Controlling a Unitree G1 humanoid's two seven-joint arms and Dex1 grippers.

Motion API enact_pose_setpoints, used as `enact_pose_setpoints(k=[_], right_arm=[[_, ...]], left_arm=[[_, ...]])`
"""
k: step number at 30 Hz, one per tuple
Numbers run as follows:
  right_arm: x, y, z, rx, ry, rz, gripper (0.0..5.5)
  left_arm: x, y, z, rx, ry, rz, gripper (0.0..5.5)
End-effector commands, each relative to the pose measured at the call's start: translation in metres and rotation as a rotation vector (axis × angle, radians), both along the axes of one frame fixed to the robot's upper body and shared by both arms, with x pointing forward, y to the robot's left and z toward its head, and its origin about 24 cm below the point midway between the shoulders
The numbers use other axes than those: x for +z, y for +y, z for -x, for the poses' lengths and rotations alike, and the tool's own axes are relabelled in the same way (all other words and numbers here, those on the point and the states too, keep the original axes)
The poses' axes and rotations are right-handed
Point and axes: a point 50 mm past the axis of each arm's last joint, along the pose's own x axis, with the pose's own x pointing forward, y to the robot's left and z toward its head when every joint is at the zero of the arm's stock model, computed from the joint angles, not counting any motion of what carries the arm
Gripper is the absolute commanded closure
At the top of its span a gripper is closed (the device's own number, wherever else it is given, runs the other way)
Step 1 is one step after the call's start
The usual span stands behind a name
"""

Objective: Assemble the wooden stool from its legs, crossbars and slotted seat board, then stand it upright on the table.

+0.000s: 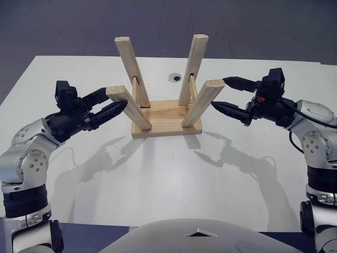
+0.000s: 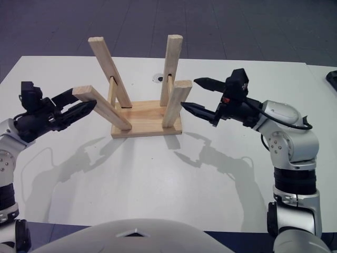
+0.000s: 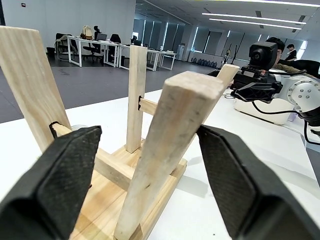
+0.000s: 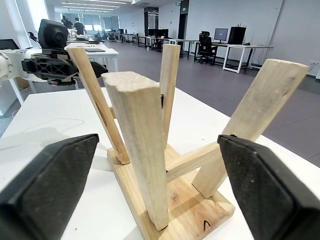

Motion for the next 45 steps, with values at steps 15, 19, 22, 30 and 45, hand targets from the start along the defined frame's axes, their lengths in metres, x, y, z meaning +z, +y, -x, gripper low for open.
enact_pose_setpoints(k=[15, 19, 22, 30, 45], right_arm=[[0.037, 0.029, 0.027, 0.222, 0.142, 0.038, 4.01], [0.074, 0.025, 0.005, 0.159, 0.265, -0.117, 4.35], [0.080, 0.021, -0.030, -0.037, 0.429, -0.166, 4.37], [0.019, 0.031, -0.086, -0.401, 0.905, -0.131, 4.37], [-0.015, 0.022, -0.099, -0.527, 1.025, -0.199, 1.49]], left_arm=[[0.039, -0.006, 0.016, -0.182, -0.083, 0.079, 3.85], [0.075, -0.021, 0.000, -0.264, -0.045, 0.075, 3.97], [0.085, -0.033, -0.042, -0.135, 0.120, 0.042, 4.06], [0.041, -0.051, -0.105, 0.038, 0.634, 0.084, 4.06], [0.007, -0.027, -0.125, 0.189, 0.676, 0.098, 1.70]])
